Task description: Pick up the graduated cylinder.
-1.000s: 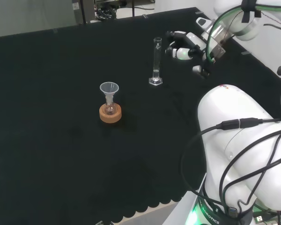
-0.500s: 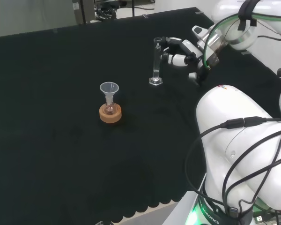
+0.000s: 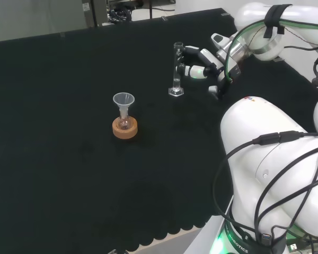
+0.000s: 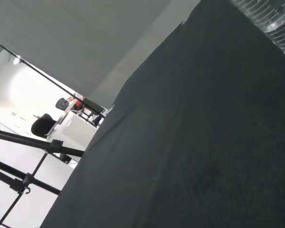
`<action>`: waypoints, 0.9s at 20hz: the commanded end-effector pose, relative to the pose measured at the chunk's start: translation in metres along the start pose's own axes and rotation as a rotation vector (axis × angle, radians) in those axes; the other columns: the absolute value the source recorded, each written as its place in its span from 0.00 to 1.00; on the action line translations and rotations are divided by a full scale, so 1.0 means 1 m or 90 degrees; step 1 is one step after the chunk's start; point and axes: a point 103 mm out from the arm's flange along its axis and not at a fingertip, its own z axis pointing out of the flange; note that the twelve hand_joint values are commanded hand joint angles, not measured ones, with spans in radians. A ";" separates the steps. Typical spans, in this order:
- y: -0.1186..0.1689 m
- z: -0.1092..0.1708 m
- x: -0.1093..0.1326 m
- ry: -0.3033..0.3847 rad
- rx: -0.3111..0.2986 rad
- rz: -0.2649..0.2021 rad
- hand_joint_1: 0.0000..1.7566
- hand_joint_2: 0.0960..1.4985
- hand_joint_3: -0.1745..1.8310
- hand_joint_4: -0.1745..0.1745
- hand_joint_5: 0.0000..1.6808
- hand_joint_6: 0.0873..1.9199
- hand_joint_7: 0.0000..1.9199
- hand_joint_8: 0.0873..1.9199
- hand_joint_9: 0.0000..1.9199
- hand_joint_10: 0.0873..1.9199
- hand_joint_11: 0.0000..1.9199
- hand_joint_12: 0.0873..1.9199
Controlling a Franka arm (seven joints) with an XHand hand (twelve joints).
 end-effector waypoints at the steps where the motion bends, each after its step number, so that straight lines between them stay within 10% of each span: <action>1: 0.004 0.010 -0.006 0.026 0.008 -0.003 0.55 0.68 0.00 0.45 0.29 0.00 0.17 0.29 0.26 0.27 0.11 0.67; 18: 0.016 0.022 -0.012 0.062 0.026 -0.006 0.61 0.67 0.00 0.46 0.41 0.06 0.24 0.28 0.37 0.22 0.26 0.59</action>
